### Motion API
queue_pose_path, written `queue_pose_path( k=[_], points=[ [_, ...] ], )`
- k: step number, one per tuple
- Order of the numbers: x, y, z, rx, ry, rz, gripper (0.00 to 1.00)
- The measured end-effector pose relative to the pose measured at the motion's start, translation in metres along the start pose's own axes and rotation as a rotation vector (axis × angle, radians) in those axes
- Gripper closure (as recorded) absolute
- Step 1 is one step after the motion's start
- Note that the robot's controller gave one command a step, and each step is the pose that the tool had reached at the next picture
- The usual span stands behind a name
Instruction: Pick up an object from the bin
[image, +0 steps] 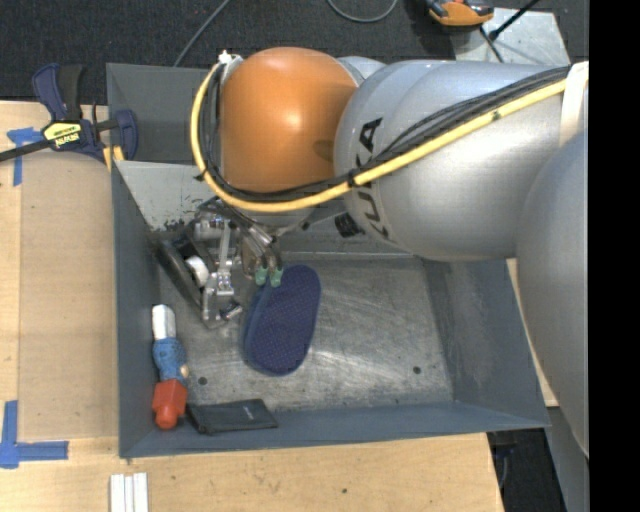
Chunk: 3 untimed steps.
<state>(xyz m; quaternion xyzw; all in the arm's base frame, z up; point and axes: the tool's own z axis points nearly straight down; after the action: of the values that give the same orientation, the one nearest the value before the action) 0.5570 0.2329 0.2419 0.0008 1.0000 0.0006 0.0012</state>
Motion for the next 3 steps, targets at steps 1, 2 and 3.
queue_pose_path(
  k=[1, 2, 3],
  points=[
    [-0.038, -0.030, 0.116, -0.001, -0.006, -0.016, 0.00],
    [-0.073, 0.006, 0.165, 0.001, -0.016, -0.325, 0.00],
    [-0.073, 0.006, 0.165, -0.001, -0.016, -0.321, 1.00]
  ],
)
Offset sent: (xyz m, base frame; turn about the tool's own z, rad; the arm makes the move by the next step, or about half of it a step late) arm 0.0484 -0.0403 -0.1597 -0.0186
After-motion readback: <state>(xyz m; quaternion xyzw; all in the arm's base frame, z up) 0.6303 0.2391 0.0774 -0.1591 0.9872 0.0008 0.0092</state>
